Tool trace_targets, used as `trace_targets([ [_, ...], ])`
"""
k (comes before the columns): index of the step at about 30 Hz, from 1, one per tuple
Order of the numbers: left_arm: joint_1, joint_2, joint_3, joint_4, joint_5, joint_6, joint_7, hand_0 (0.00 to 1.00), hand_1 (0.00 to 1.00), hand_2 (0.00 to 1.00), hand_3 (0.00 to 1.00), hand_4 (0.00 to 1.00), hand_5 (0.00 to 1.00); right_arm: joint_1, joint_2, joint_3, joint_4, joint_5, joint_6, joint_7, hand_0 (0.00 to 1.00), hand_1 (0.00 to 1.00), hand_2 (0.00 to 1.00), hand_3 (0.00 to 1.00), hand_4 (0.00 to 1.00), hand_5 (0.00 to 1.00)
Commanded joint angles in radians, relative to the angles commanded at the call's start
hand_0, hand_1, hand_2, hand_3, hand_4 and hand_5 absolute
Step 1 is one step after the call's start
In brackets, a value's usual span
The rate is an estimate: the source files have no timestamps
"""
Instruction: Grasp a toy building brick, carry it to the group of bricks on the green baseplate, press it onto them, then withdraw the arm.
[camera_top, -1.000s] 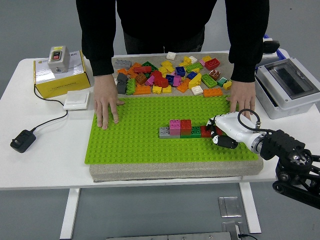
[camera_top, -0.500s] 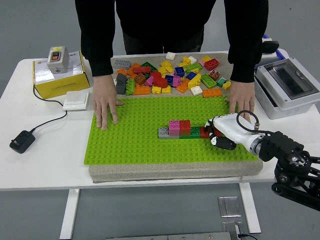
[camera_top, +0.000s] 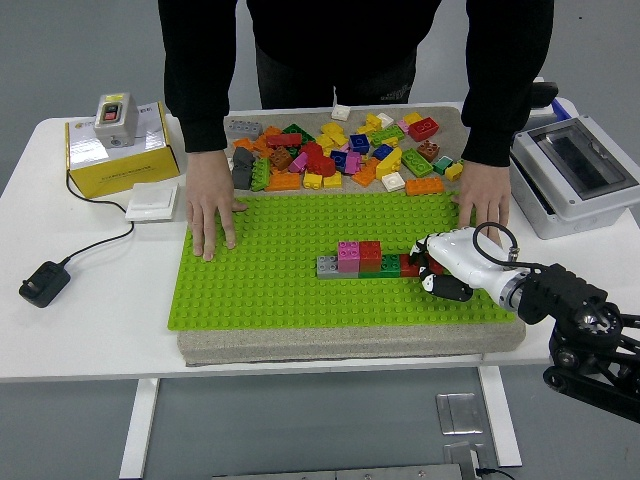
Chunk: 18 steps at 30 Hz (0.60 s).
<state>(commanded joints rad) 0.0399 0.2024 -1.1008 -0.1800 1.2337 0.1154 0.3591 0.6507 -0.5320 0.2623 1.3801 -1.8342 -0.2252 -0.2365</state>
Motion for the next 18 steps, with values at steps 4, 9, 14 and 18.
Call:
trace_targets([
  [4, 0.002, -0.001, 0.001, 0.000, -0.001, 0.001, 0.000, 0.669, 0.643, 0.468, 0.624, 0.075, 0.652, -0.001, -0.006, 0.016, 0.006, -0.007, -0.005, 0.001, 0.123, 0.171, 0.695, 0.659, 0.002, 0.470],
  [9, 0.005, -0.001, 0.001, 0.000, -0.002, 0.001, 0.001, 0.670, 0.643, 0.469, 0.623, 0.076, 0.651, -0.004, -0.017, 0.049, 0.017, -0.011, -0.015, 0.008, 0.123, 0.172, 0.694, 0.659, 0.002, 0.469],
  [14, 0.006, -0.002, 0.002, 0.000, -0.004, 0.001, 0.002, 0.670, 0.644, 0.469, 0.623, 0.079, 0.653, -0.016, -0.035, 0.102, 0.043, 0.004, -0.028, 0.019, 0.123, 0.172, 0.696, 0.661, 0.002, 0.462],
  [18, 0.006, -0.002, 0.006, 0.000, -0.007, 0.000, 0.003, 0.670, 0.644, 0.470, 0.623, 0.080, 0.653, -0.029, -0.048, 0.148, 0.066, 0.015, -0.037, 0.026, 0.123, 0.172, 0.696, 0.663, 0.002, 0.461],
])
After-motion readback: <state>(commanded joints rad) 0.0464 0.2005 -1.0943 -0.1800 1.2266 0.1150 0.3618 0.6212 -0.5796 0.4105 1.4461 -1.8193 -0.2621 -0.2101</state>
